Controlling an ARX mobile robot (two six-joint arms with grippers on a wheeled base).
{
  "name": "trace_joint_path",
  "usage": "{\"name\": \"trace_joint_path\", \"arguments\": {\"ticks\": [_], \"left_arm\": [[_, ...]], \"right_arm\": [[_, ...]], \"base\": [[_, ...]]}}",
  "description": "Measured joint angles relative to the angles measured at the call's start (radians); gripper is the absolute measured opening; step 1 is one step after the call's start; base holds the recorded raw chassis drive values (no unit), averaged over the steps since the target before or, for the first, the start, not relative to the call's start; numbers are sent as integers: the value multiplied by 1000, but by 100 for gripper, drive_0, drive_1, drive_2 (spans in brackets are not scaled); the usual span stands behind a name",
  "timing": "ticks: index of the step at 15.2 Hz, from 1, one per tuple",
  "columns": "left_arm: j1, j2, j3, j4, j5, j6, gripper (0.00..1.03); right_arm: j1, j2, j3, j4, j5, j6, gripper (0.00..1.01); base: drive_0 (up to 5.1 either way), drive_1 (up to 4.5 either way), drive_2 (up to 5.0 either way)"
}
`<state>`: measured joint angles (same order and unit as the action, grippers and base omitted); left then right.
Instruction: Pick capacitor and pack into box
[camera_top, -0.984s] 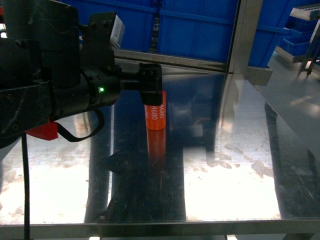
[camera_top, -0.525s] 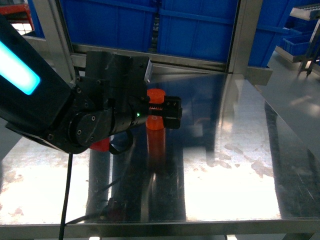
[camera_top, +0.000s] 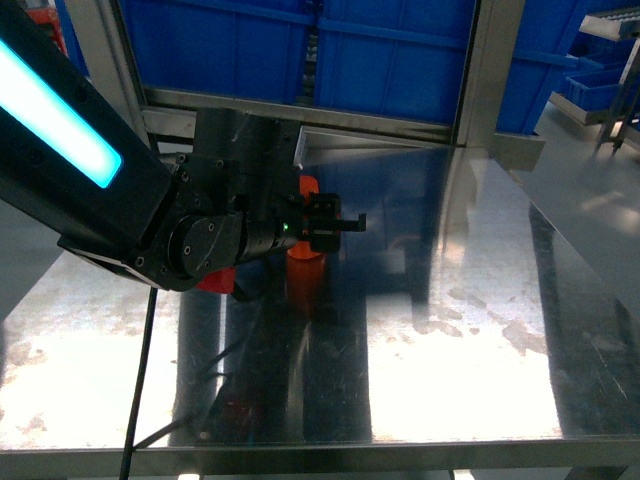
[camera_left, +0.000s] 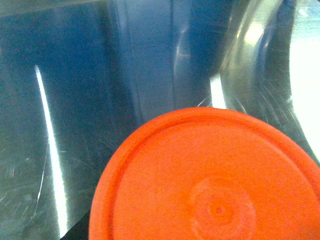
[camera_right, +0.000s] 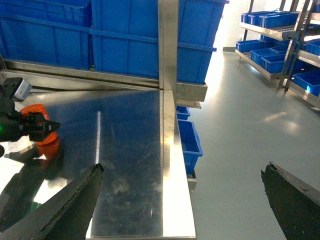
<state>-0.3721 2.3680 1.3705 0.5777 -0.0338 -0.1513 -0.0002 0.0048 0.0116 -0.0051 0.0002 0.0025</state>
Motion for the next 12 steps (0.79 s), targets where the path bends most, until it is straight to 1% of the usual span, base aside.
{"name": "trace_joint_path", "arguments": {"ticks": [1,3,4,5,6,7,8,9,10,11,12], "left_arm": [[6,-41,-64,35,5,-3,44],[36,-222,-249,175,31,-2,44],[74,-359,-356,275,44,8,44],[120,-499,-467,358,66,27,44],[167,-620,-586,410,84,48,44],[196,-694,-675,430,102,53,44],[227,-791,-794,418,145,51,44],[258,-882,-882,410,182,45,44],[279,-982,-936,404,192,42,44],[287,-1012,-929,426,187,41,44],[288,-1015,-920,424,187,37,44]], "right_arm": [[0,0,0,0,0,0,98],[0,0,0,0,0,0,98],[0,0,0,0,0,0,98],[0,0,0,0,0,0,98],[0,0,0,0,0,0,98],[0,0,0,0,0,0,98],[0,0,0,0,0,0,98],[0,0,0,0,0,0,98],[0,0,0,0,1,0,98],[0,0,0,0,0,0,98],[0,0,0,0,0,0,98]], "base": [[0,0,0],[0,0,0],[0,0,0],[0,0,0],[0,0,0],[0,0,0],[0,0,0],[0,0,0],[0,0,0],[0,0,0],[0,0,0]]}}
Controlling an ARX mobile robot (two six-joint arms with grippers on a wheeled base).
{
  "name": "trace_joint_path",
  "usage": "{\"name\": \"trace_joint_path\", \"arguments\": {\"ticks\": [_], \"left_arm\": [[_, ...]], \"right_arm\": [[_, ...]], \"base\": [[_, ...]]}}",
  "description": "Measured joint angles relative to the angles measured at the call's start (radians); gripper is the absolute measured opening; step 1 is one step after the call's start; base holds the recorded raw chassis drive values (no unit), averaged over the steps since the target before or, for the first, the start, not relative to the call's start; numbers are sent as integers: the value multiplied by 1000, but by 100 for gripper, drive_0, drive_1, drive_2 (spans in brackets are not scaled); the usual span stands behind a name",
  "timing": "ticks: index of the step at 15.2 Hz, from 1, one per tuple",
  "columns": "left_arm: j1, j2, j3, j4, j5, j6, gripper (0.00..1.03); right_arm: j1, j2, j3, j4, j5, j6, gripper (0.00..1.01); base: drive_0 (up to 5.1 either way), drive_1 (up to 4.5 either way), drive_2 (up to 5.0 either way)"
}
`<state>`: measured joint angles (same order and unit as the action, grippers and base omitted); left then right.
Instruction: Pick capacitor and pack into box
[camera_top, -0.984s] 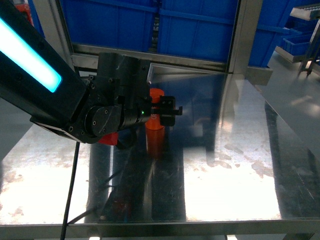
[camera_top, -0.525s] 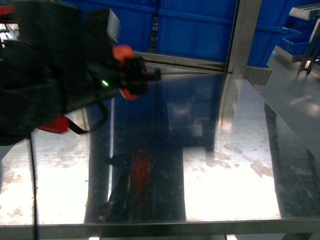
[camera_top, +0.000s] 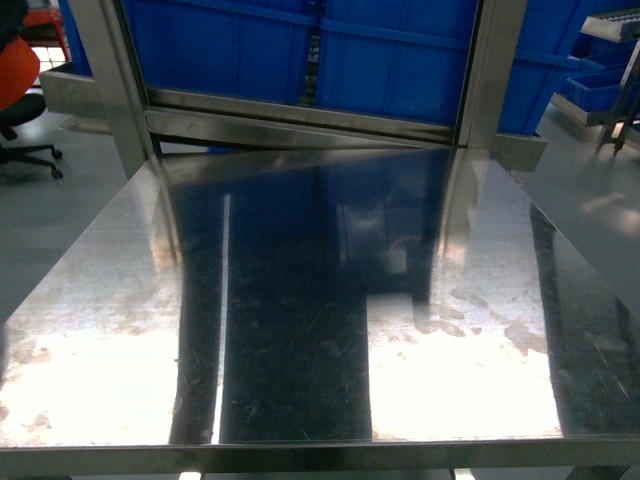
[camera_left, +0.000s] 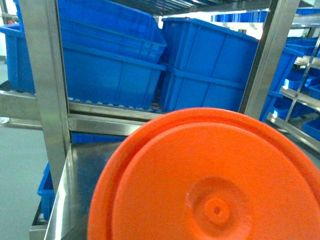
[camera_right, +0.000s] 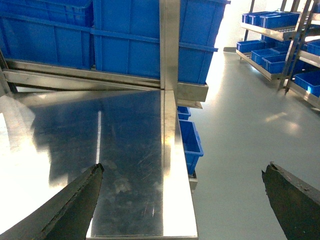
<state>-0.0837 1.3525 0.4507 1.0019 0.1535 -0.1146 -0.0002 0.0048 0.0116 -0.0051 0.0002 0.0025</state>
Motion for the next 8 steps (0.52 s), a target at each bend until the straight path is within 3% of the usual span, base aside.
{"name": "trace_joint_path", "arguments": {"ticks": [1,2,3,7,8], "left_arm": [[-1,18,-2,-18,1,-6,44],[-23,-10,-17,-112,-134,35,44],[-20,-77,-89,-111,-225,72,44],[17,-227,-229,-120,-223,97,44],[45,-267,-257,-134,-172,97,44]], "right_arm": [[0,0,0,0,0,0,98],[0,0,0,0,0,0,98],[0,0,0,0,0,0,98],[0,0,0,0,0,0,98],[0,0,0,0,0,0,98]], "base": [[0,0,0],[0,0,0],[0,0,0],[0,0,0],[0,0,0]]}}
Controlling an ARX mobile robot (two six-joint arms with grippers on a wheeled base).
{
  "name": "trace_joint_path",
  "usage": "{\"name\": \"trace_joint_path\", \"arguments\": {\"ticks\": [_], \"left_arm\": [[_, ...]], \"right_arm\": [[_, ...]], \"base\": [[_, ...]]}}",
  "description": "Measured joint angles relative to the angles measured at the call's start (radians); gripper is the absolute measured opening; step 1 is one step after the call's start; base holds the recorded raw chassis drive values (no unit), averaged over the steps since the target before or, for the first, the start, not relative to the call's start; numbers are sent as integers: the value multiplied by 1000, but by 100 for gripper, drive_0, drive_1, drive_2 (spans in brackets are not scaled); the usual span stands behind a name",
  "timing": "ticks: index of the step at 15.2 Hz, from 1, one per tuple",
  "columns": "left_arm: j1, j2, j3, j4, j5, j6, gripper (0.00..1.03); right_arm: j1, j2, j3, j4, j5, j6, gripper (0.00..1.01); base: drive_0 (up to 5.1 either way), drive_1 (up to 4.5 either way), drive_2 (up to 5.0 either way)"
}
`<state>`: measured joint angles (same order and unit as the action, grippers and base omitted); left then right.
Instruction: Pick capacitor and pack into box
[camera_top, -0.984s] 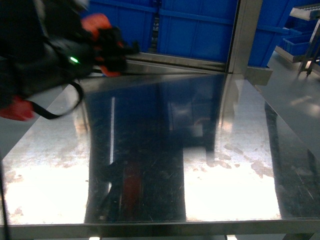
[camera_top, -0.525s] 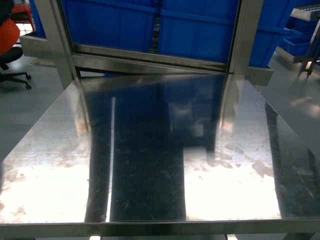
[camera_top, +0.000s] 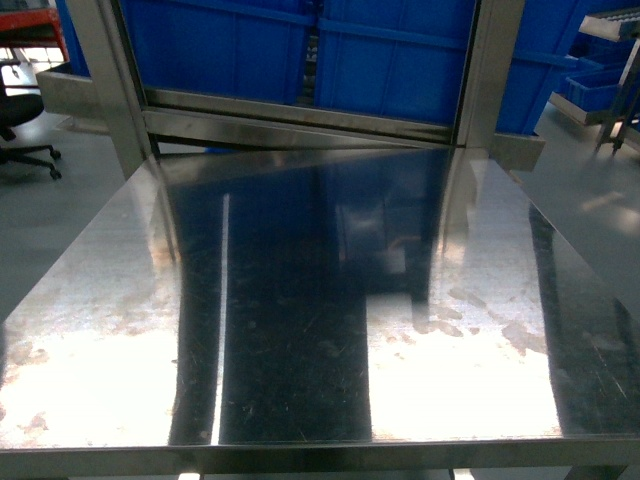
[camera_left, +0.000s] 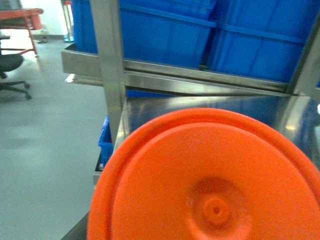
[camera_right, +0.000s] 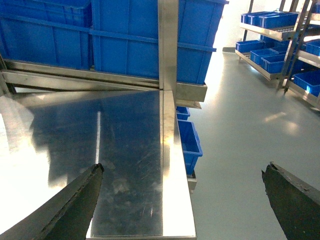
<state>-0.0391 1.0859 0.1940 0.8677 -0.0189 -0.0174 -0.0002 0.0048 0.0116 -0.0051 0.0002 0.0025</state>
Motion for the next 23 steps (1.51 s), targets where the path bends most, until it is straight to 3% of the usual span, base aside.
{"name": "trace_joint_path", "arguments": {"ticks": [2,5,7,9,23], "left_arm": [[46,-80,-39,-23,8,0,44],[39,-252,-151,-53,18,1,44],[39,-531,-180,-332,18,1,44],[39,-648,-180,-431,18,1,44],[39,-774,-181,-558,18,1,44]], "right_arm": [[0,0,0,0,0,0,98],[0,0,0,0,0,0,98],[0,0,0,0,0,0,98],[0,0,0,0,0,0,98],[0,0,0,0,0,0,98]], "base": [[0,0,0],[0,0,0],[0,0,0],[0,0,0],[0,0,0]]}}
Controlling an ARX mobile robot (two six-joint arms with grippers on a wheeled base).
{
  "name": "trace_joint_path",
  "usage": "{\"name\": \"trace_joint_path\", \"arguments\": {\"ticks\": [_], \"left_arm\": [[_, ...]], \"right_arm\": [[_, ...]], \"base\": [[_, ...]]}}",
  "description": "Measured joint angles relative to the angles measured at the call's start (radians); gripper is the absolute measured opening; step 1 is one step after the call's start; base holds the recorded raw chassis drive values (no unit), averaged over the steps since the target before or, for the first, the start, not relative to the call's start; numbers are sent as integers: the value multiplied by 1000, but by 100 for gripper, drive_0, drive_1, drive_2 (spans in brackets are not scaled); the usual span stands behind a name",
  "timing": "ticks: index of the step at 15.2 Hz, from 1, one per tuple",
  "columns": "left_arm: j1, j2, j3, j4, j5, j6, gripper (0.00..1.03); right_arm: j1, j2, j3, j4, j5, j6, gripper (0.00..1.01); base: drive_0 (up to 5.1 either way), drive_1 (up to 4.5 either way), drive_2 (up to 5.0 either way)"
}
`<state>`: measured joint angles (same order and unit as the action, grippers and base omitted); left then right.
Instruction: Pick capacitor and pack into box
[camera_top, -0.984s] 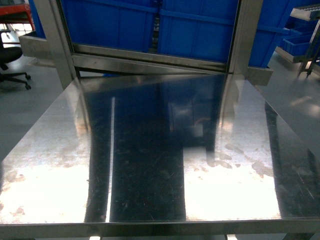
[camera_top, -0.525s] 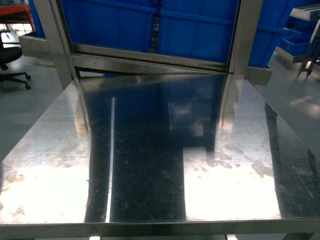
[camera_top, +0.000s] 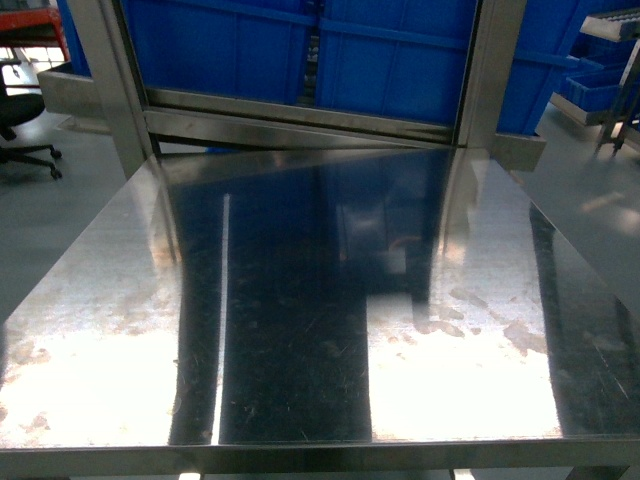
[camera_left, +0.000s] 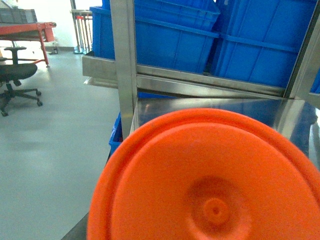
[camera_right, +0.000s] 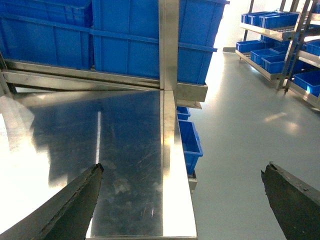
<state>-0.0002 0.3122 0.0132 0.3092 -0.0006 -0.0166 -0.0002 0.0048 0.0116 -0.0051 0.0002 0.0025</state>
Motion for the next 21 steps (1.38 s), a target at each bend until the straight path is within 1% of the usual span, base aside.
{"name": "trace_joint_path", "arguments": {"ticks": [8,9,10,21], "left_arm": [[0,-114,0,-113,0,0,44],[0,-158,0,-167,0,0,44],[0,-301,1,-311,-1,1,44],[0,-302,0,-315,0,1,44]], "right_arm": [[0,0,0,0,0,0,98],[0,0,0,0,0,0,98],[0,0,0,1,0,0,98],[0,0,0,0,0,0,98]], "base": [[0,0,0],[0,0,0],[0,0,0],[0,0,0]]}}
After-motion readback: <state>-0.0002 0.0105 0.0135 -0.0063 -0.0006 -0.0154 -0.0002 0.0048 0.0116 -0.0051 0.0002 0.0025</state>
